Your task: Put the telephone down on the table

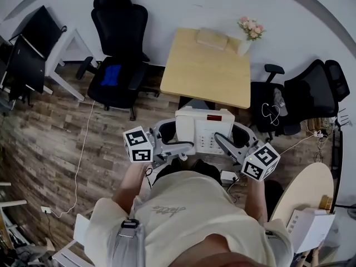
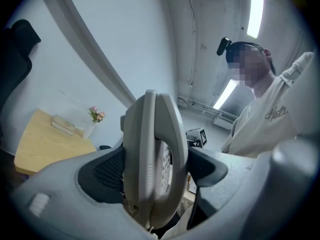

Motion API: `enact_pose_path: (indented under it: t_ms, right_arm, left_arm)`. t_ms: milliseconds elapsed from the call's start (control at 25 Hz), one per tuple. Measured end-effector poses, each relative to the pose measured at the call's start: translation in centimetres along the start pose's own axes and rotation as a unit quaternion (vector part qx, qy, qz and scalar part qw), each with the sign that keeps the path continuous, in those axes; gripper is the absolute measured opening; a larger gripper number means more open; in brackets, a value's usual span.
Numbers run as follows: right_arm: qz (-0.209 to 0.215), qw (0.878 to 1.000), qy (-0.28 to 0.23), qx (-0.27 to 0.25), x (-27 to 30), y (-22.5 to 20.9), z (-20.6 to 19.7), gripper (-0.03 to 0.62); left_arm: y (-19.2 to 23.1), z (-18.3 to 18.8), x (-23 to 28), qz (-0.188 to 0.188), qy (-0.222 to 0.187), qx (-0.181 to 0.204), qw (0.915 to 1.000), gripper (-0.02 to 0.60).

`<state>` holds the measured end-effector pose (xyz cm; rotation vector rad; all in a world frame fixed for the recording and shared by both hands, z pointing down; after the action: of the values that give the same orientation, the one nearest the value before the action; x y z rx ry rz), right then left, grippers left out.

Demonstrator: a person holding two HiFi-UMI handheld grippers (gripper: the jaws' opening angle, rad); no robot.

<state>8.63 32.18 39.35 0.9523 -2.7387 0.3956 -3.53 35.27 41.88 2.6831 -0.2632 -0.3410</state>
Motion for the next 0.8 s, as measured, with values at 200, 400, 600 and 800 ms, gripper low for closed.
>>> enact_pose_path:
  t_ms: [200,400,600,800]
  right_arm:
    - [-0.015,1.0,0.011,0.009,0.8,0.6,-0.5,0.218]
    - [-0.032,0.999,0.019,0.016,0.6,0.7,-0.4,0.218]
    - [-0.045,0.998,0.038,0.02,1.1,-0.4,-0.9,0.218]
    - [-0.033,0.998,0.053,0.029,2.7,-1.4,-1.1,0.218]
  left_arm:
    - [0.6,-0.3,-1.1,-0.014,-0.003,-0.012,0.9998,0.379]
    - [0.8,-0.1,-1.1,-0.036,-0.005,-0.025,0.999,0.379]
    - [2.2,-0.8,-0.6,-0.043,-0.008,-0.044,0.998,0.379]
    - [3.8,-0.8,-0.9,-0.033,-0.009,-0.059,0.9977,0.379]
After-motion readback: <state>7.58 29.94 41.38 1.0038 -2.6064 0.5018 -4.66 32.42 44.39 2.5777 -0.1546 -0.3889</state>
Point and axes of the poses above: the fingertips, and each gripper's own axes: x forward along the fingers, y to its left, z out of its top, the point moved 2 cm from there along -x, backward along the fingers, and after that the axes turned 12 degrees about -z, right-handed, at the moved point
